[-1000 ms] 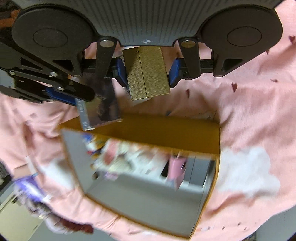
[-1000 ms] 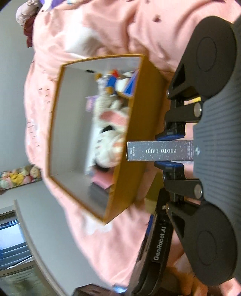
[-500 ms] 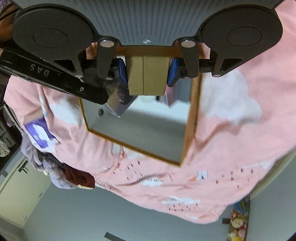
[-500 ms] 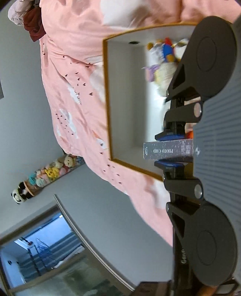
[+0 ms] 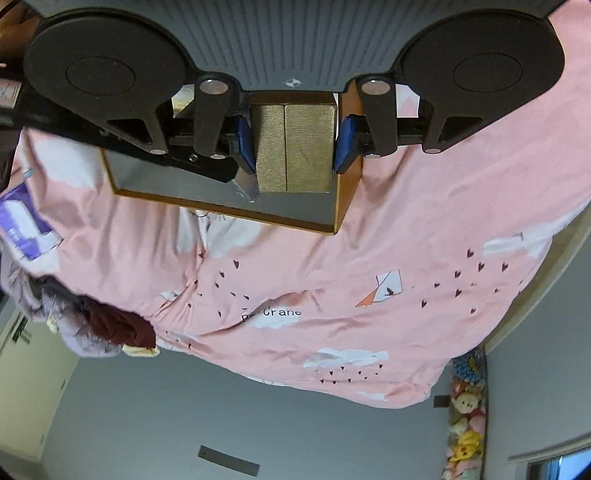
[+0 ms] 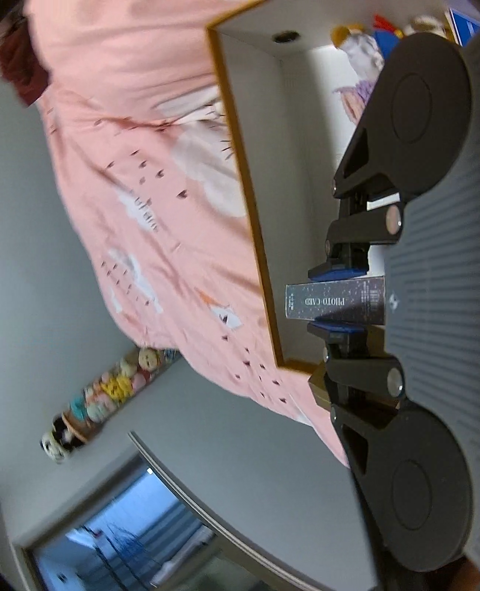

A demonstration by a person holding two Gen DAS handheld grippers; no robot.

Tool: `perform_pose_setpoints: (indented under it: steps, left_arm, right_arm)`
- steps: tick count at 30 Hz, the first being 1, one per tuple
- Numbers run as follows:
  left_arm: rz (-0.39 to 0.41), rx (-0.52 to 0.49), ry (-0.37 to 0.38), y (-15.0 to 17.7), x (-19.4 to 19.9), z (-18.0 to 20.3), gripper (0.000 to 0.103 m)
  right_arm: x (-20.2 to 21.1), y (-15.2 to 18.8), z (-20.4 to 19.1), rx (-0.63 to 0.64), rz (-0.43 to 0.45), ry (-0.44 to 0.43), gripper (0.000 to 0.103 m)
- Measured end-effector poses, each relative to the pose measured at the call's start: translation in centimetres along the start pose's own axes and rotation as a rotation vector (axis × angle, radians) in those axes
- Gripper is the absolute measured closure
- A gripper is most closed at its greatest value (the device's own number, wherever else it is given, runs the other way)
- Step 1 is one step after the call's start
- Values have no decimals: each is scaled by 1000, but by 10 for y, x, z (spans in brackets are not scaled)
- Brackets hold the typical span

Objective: Organize objects
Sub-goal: 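Carry the gold box and PHOTO CARD box into the shoebox with both tools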

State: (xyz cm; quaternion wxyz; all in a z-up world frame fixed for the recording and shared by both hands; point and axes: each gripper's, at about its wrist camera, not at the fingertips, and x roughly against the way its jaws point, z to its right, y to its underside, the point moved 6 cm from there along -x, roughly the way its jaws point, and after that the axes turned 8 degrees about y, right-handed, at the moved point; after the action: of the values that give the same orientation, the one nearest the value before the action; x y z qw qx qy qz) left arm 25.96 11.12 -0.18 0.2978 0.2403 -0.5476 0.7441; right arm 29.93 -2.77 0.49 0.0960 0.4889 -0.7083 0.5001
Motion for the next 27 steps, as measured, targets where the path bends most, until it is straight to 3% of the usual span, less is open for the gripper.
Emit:
perform_pose_setpoints:
  steps: [9,15,17,27]
  left_arm:
    - [38,-269,-145,7,-24,23,52]
    - [11,-494,-216,28,-45,43,52]
    - [-7,-519,-237,35,-55,43,52]
    - [-31,-539,-264,38,-66,40,50]
  right_arm:
    - [-47,8,31,-146,-68,3,79]
    - [-54,12,37,-175,-80,-8,79]
    - [-54,12,35,-190,-85,-30,79]
    - [-63,16,23,-87,-81,17,79]
